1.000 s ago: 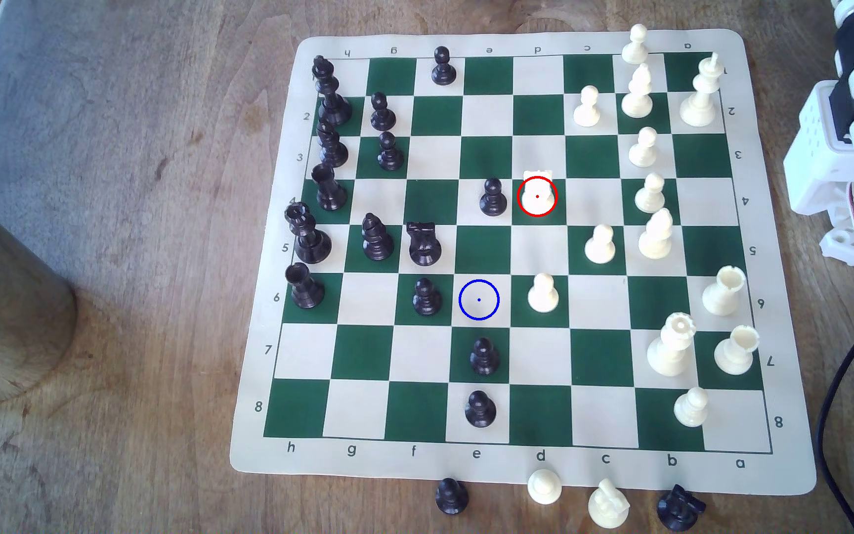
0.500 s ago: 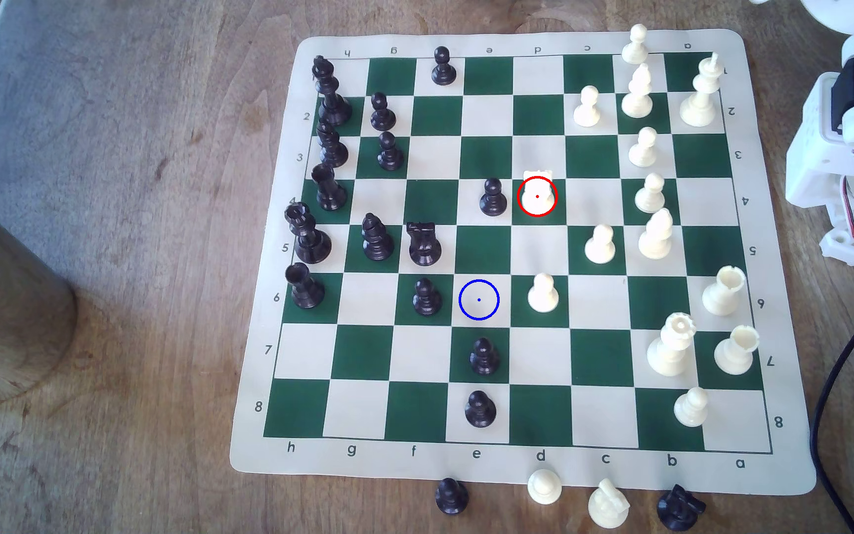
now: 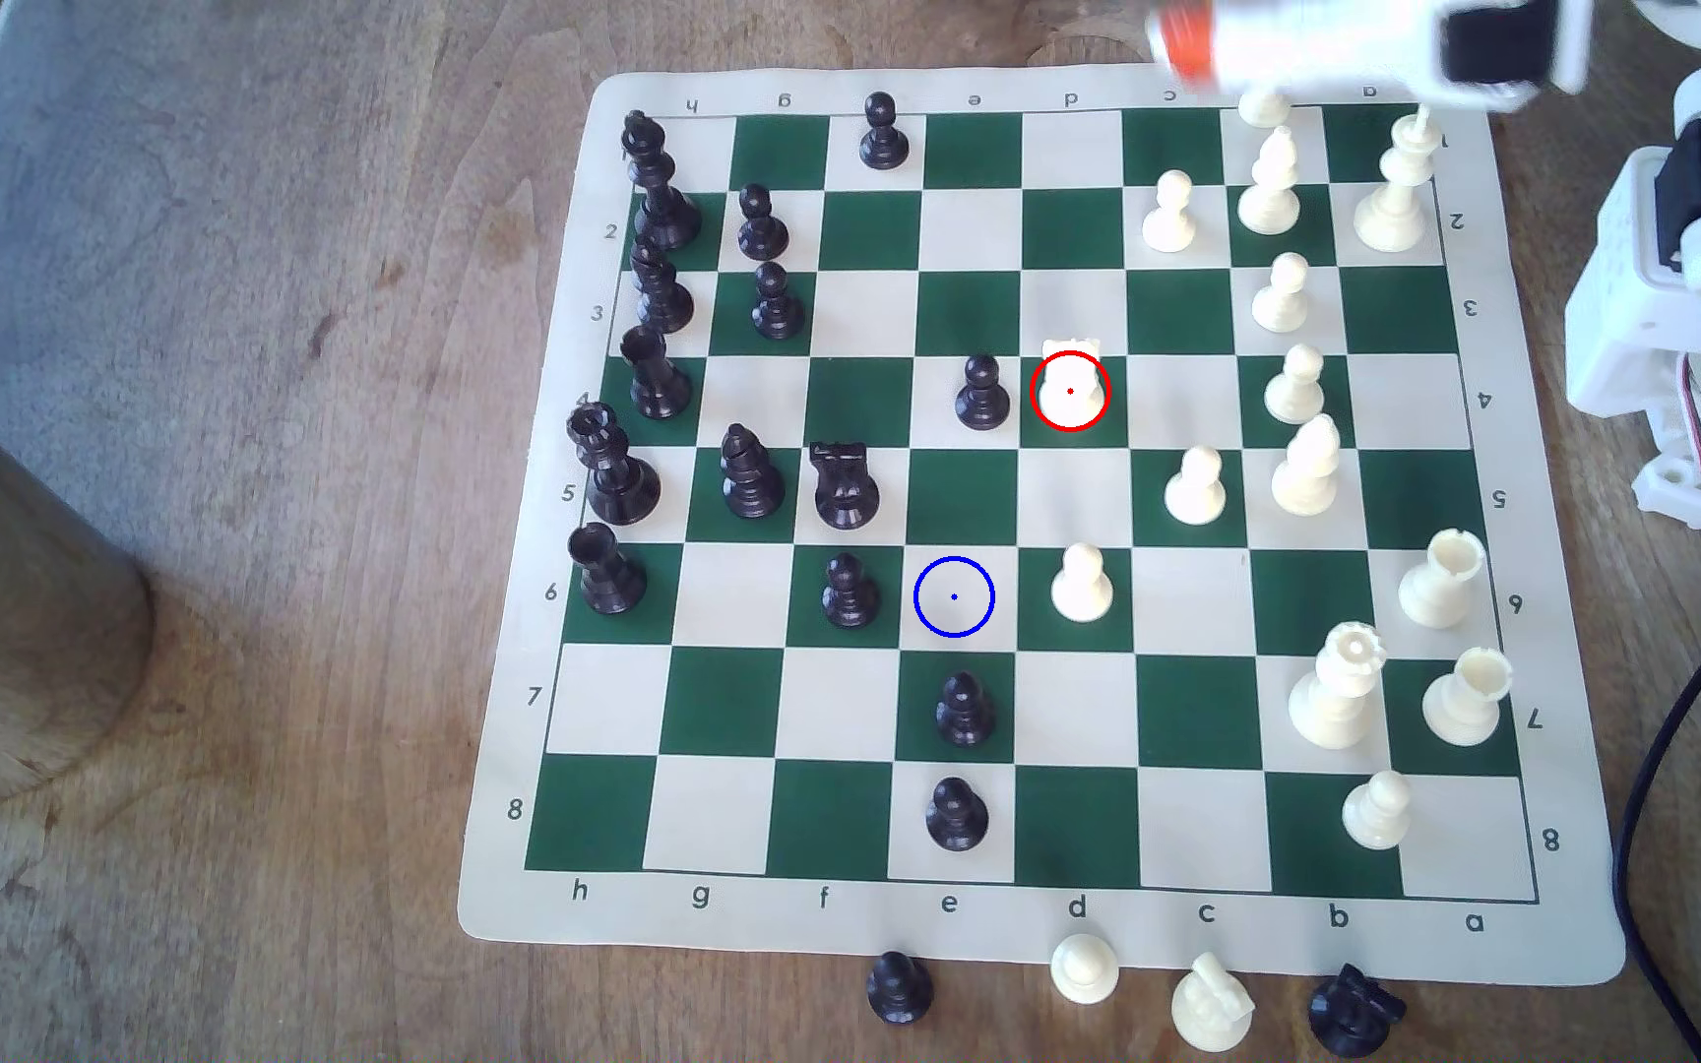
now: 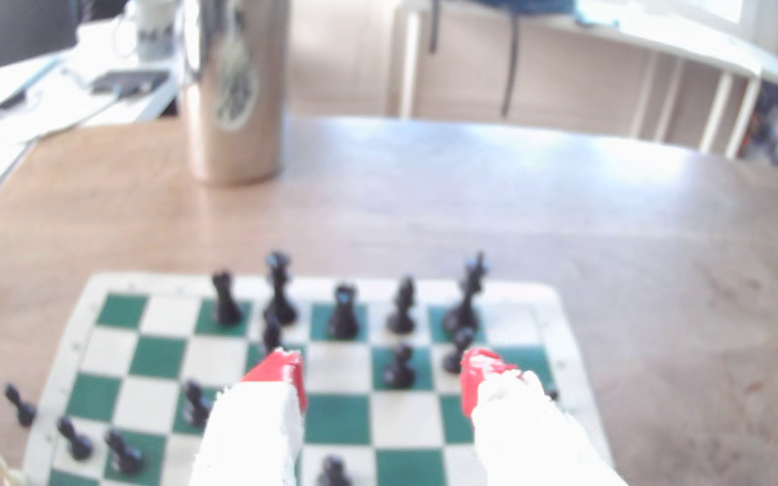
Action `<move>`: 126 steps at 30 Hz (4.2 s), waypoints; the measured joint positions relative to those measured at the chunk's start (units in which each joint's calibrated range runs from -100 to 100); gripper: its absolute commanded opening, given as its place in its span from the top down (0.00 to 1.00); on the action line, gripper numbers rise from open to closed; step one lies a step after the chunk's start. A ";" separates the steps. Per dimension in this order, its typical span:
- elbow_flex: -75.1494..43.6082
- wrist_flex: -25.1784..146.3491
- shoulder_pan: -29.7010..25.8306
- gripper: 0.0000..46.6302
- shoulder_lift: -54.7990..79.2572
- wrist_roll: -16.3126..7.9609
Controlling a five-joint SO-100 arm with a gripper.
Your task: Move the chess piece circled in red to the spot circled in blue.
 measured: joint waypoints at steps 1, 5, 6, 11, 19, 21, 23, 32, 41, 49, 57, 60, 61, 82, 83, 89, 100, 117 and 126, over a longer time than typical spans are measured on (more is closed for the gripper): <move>-0.18 0.96 0.22 0.58 1.17 -0.15; -2.53 3.43 0.81 0.58 9.47 0.15; -4.16 4.78 0.81 0.58 11.90 0.20; -15.09 10.44 0.81 0.59 26.39 -1.61; -33.44 19.68 -2.29 0.59 48.01 -6.54; -37.60 21.27 -2.58 0.59 54.38 -7.47; -38.59 21.35 -2.58 0.60 57.14 -7.91; -38.59 17.53 -2.88 0.59 62.67 -8.30; -32.26 11.55 -2.80 0.61 65.10 -6.15; -30.55 7.73 -2.80 0.66 68.29 -6.15; -30.00 6.06 -2.80 0.67 71.97 -6.15; -29.37 5.58 -2.80 0.67 72.98 -6.45; -29.28 5.42 -2.80 0.67 73.40 -6.98; -28.20 1.91 -5.01 0.75 75.74 -9.08; -28.20 1.51 -5.24 0.80 75.74 -9.38; -27.65 -0.32 -5.31 0.99 75.74 -10.45; -26.75 0.08 -5.31 0.99 75.74 -10.89; -39.31 8.29 -8.41 0.99 64.94 -16.85; -40.94 5.82 -19.10 0.99 71.97 -19.58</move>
